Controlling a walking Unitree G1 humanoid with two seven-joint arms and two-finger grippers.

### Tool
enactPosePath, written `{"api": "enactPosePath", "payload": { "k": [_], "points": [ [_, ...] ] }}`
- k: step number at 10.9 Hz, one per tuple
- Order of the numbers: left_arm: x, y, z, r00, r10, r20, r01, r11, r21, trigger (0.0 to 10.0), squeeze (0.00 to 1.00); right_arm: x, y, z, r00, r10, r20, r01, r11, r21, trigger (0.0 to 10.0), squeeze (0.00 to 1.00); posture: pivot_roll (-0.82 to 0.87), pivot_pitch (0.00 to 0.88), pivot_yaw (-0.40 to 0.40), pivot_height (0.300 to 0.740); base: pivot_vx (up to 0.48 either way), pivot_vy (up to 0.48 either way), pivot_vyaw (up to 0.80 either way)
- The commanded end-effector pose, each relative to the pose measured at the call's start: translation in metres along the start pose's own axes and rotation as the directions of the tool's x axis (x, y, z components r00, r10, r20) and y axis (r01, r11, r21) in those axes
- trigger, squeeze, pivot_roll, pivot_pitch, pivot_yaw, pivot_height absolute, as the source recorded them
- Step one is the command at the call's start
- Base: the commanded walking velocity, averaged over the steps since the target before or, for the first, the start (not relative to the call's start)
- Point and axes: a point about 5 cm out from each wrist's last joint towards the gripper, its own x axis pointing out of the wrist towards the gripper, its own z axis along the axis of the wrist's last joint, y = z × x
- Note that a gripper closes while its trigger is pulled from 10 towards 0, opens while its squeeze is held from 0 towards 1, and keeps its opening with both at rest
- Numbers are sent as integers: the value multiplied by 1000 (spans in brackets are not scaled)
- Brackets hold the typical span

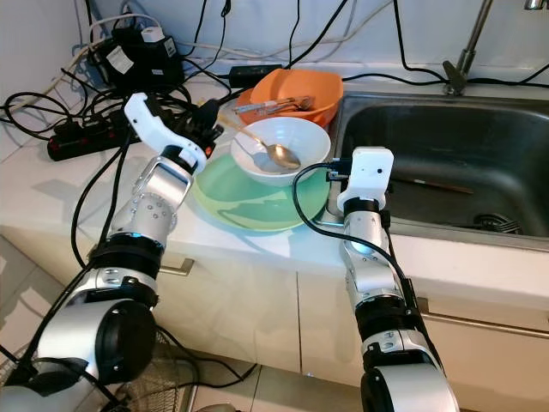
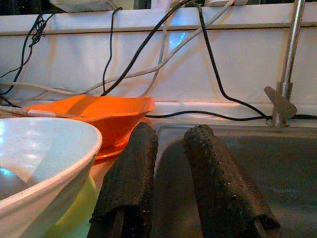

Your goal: Kitchen organization

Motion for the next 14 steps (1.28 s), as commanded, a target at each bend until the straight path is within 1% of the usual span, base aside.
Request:
{"api": "enactPosePath", "payload": {
  "k": [1,2,3,4,5,7,8,9,10,11,12,13,14],
  "points": [
    [1,-8,6,999,-43,20,43,999,-9,0,0,2,4,1,1000,10,5,-10,1000,0,10000,0,62,0,112,740,0,0,0],
    [1,-19,8,995,-95,34,95,995,-5,0,0,2,4,1,1000,8,4,-8,1000,0,10000,0,62,0,111,740,0,0,0],
    [1,-33,15,986,-153,65,153,988,-2,5451,0,2,4,1,1000,6,3,-6,1000,0,10000,0,62,0,112,740,0,0,0],
    [1,-37,17,983,-168,76,168,986,3,9255,0,2,3,1,1000,6,3,-6,1000,0,10000,0,65,0,110,740,0,0,0],
    [-1,-49,25,971,-212,108,212,977,16,10000,0,2,3,1,1000,5,4,-5,1000,-2,10000,0,65,0,109,740,0,0,0],
    [-4,-64,39,954,-253,164,246,967,60,10000,0,4,-2,3,1000,-5,15,5,1000,-15,10000,0,67,0,106,740,0,0,0],
    [-6,-69,43,948,-267,175,258,963,74,10000,0,7,-9,7,999,-18,31,19,1000,-24,10000,1000,69,0,103,740,0,0,0],
    [-8,-71,44,947,-267,178,258,963,76,10000,0,12,-19,15,997,-44,64,47,998,-48,10000,1000,66,0,100,740,0,0,0],
    [-8,-71,43,947,-267,178,257,963,75,10000,0,15,-24,20,995,-57,81,62,996,-58,10000,1000,63,0,99,740,0,0,0],
    [-10,-71,36,952,-260,161,249,965,84,10000,0,23,-31,38,987,-39,156,55,993,-101,10000,0,61,0,95,740,0,0,0],
    [-10,-72,32,954,-260,153,249,965,87,10000,0,26,-30,50,979,-7,201,33,992,-123,10000,0,60,0,94,740,0,0,0],
    [-11,-73,31,954,-260,149,250,964,87,10000,0,28,-28,62,969,44,244,-13,992,-128,10000,0,61,0,94,740,0,0,0],
    [-11,-73,29,955,-259,142,247,964,94,10000,0,30,-23,77,948,138,288,-93,982,-165,10000,0,59,0,95,740,0,0,0]
  ]
}}
